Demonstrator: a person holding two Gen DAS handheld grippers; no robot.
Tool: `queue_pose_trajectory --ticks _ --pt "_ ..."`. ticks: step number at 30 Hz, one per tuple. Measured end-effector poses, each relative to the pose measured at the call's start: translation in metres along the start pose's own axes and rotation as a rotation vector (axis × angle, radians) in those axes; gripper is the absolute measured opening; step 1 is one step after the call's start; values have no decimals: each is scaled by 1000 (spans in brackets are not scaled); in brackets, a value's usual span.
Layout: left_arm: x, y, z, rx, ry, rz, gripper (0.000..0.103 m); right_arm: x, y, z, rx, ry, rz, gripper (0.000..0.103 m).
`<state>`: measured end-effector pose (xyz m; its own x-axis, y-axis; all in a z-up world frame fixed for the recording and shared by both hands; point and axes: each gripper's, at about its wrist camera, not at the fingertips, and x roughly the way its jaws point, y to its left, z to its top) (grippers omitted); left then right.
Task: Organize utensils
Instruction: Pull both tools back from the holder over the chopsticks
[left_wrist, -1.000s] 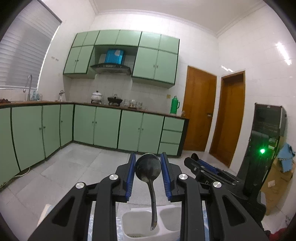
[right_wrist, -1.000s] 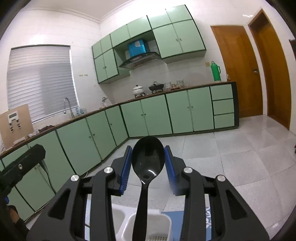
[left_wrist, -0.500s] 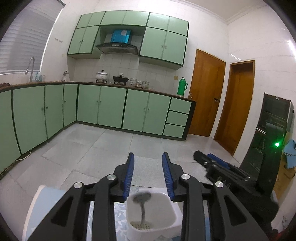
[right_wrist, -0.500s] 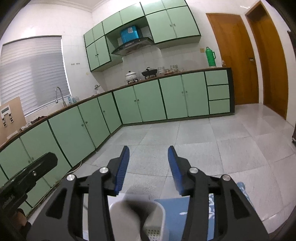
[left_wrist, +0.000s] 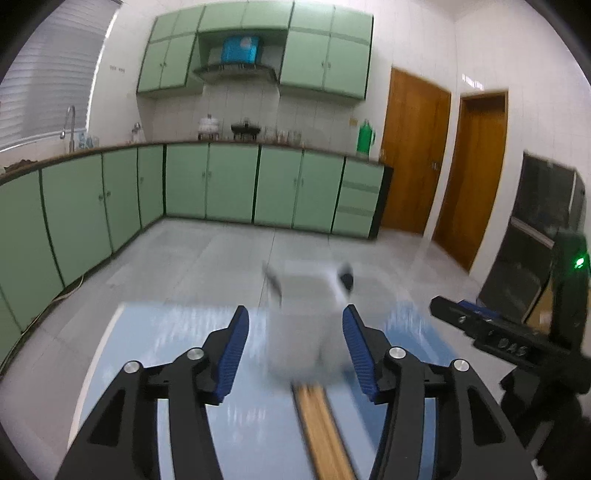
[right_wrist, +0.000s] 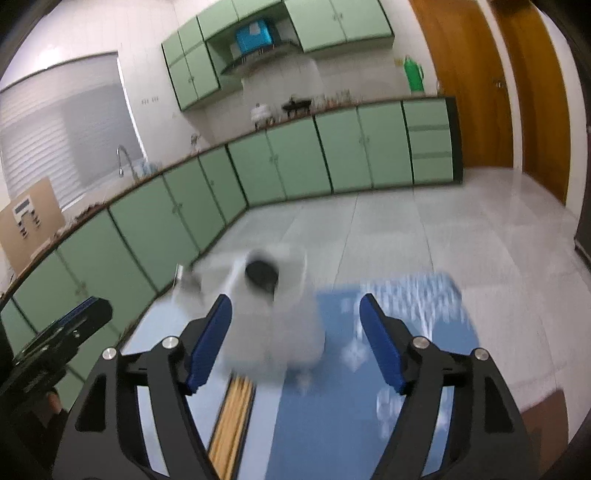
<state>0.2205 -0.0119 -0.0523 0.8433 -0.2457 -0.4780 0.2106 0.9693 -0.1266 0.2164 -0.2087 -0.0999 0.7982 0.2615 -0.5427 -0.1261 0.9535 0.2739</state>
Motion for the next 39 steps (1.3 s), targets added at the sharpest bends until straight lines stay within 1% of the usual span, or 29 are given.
queue_pose_trajectory --ticks 3,6,8,12,16,20,24,29,34,37,38,39 --pt "-9 1 -36 -6 98 -4 54 -11 7 -37 -6 70 -16 71" --pt "-14 0 -68 11 180 24 56 -21 18 -77 -17 143 -22 71" --pt "-15 2 -87 -4 237 27 56 -26 26 -96 -28 179 -19 71" --pt "-20 9 -116 -10 307 48 57 -34 45 -129 -71 239 -22 71" --pt "-27 12 -140 -11 360 53 57 -45 59 -148 -119 274 -11 71" --pt "-32 16 -154 -19 385 55 57 -48 68 -165 -152 304 -26 71" --pt "-35 19 -160 -13 391 62 57 -43 73 -179 -185 337 -57 71" --pt "-39 22 -163 -19 392 66 57 -43 76 -183 -234 330 -84 70" --pt "-42 23 -164 -17 393 72 58 -49 62 -180 -209 316 -138 69" --pt "-44 23 -165 -19 392 75 58 -53 54 -179 -185 307 -154 68" --pt "-45 23 -165 -18 392 76 58 -54 52 -178 -179 305 -152 68" --pt "-45 22 -166 -18 392 77 59 -54 51 -178 -175 305 -145 65"
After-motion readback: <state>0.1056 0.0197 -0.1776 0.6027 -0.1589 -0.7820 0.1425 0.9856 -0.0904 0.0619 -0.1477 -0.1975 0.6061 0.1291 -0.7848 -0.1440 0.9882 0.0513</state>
